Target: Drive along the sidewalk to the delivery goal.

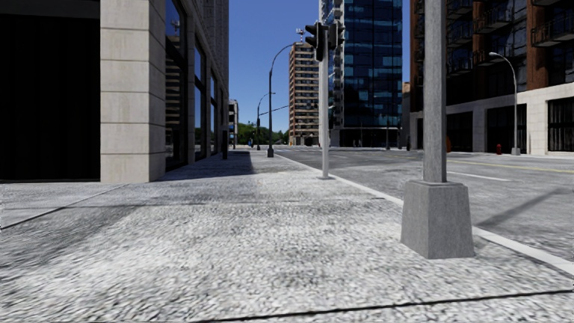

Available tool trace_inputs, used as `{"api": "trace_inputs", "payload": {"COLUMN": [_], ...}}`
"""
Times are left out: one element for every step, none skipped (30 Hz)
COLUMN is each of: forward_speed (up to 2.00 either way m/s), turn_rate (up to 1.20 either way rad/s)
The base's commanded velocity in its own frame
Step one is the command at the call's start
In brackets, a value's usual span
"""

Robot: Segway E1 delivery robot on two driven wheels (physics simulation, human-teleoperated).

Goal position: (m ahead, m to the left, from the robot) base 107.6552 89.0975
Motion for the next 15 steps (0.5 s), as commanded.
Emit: {"api": "trace_inputs", "payload": {"forward_speed": [1.13, 1.15, 1.15, 1.2, 1.23, 1.25, 1.25, 1.29, 1.44, 2.0, 2.0, 2.0, 2.0, 2.0, 2.0], "turn_rate": [0.36, 0.31, 0.31, 0.0, 0.0, 0.0, 0.0, 0.0, 0.0, 0.0, 0.0, 0.0, 0.0, 0.0, 0.0]}}
